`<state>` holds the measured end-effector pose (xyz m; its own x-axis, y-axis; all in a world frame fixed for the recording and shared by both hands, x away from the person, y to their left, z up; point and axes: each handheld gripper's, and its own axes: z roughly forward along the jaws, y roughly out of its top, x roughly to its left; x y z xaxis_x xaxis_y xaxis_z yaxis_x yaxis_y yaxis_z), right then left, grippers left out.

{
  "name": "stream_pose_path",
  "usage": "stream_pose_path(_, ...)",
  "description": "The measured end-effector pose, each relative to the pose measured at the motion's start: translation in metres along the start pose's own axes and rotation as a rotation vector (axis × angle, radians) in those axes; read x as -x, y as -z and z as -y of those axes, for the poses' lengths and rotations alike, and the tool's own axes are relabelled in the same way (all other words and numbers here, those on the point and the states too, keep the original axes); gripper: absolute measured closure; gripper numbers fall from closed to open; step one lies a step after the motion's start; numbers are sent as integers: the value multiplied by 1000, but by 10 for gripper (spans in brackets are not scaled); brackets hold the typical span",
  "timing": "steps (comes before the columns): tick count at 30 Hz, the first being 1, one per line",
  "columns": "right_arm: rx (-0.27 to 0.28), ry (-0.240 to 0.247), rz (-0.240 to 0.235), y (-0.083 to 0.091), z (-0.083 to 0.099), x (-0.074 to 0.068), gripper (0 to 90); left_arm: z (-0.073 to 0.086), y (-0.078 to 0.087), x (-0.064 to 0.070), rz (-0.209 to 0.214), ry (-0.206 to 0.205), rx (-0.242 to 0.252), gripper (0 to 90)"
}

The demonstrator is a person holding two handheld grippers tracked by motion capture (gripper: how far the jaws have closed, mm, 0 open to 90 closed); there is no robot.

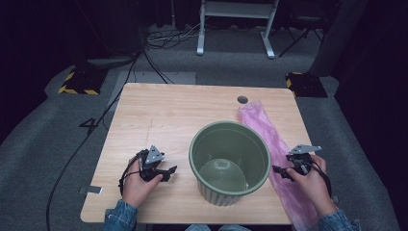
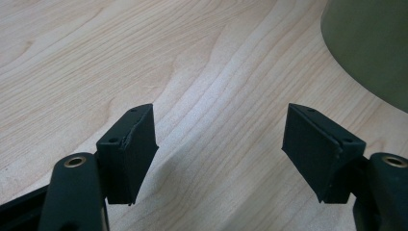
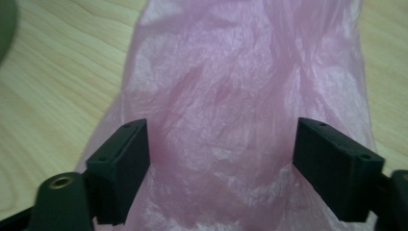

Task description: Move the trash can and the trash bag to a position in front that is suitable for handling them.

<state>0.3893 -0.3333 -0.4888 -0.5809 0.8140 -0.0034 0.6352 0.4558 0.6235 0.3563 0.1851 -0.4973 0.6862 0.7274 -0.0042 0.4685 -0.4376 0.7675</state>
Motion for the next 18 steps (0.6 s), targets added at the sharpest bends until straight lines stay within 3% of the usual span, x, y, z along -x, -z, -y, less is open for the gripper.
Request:
stream_pose_path(8,-144,-32,27,-5,-17,-1,144,1,-1,0,0,-2,-2,275)
stream_pose_path(13,-221,-48,31,-7,-27,-2,156,1,-2,1,3,4,-3,275)
stream_pose_path(18,-304,-44,25,-9,-37,-5,225,2,-2,1,5,-2,-7,275)
